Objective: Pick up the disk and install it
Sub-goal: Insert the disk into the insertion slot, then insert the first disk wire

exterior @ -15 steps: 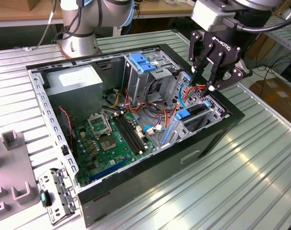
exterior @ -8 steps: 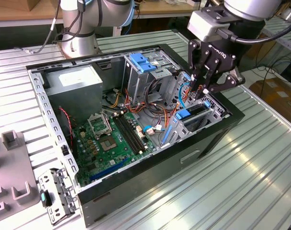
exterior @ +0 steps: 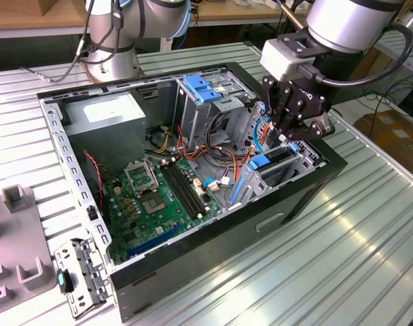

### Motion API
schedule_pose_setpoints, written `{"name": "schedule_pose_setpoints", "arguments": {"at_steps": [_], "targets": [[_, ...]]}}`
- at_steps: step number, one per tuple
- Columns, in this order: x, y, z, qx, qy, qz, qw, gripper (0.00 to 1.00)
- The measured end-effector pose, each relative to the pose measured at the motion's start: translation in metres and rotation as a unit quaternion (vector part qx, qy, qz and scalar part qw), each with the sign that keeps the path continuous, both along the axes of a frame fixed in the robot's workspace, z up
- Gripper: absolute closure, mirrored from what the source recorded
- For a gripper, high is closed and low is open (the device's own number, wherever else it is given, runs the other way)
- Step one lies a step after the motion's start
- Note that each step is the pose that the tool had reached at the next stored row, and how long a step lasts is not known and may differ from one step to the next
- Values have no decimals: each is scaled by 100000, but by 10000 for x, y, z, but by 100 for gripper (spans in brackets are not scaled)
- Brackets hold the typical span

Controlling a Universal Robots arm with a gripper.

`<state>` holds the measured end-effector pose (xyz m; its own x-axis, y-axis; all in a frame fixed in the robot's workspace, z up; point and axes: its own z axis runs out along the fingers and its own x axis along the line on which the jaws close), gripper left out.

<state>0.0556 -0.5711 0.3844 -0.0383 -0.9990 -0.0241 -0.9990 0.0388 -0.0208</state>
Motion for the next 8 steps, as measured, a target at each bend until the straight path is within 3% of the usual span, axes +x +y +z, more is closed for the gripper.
{"name": "schedule_pose_setpoints", "arguments": {"at_steps": [3, 8], "targets": [[0, -2, -58, 22, -11, 0, 100000, 89], [0, -2, -58, 29, -28, 2, 100000, 89]]}}
